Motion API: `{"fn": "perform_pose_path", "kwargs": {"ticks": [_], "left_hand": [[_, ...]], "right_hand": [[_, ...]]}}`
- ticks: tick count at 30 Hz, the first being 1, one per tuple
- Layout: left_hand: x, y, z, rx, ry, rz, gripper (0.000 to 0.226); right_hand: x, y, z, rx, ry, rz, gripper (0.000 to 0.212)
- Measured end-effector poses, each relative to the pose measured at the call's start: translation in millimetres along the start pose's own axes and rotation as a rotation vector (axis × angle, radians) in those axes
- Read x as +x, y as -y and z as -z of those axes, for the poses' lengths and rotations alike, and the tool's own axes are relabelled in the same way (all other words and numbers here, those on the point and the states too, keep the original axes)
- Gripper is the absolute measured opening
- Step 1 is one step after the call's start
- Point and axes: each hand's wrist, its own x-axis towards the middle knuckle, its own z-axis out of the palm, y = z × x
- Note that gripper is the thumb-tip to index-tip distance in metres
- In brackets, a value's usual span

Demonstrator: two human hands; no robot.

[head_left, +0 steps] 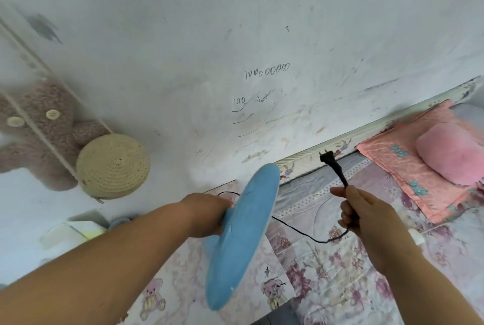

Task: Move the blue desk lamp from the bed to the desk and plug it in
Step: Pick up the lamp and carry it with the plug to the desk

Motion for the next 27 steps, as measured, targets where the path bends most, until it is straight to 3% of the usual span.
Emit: {"fn": "perform_pose_path", "kwargs": {"ticks": [9,20,25,27], "left_hand": [[-37.7,-15.6,-6.5,-0.057,0.006,0.267,0.056],[-125.5,-33.9,-59.7,-0.351,-0.081,0.592,0.054],[-185.8,-44.0,-88.3,-0.564,-0.11,0.721,0.073],[-211.5,-49.0,-97.8,-0.651,-0.119,0.774,0.068]], "right_hand": [[9.6,25.5,1.3,-0.03,0.218,0.049,0.031],[-0.4,16.0,-41.4,-0.092,0.498,0.058,0.031],[-24.5,9.4,-79.8,-0.285,0.617,0.177,0.028],[-38.3,11.0,-93.7,-0.329,0.64,0.238,0.026]]}}
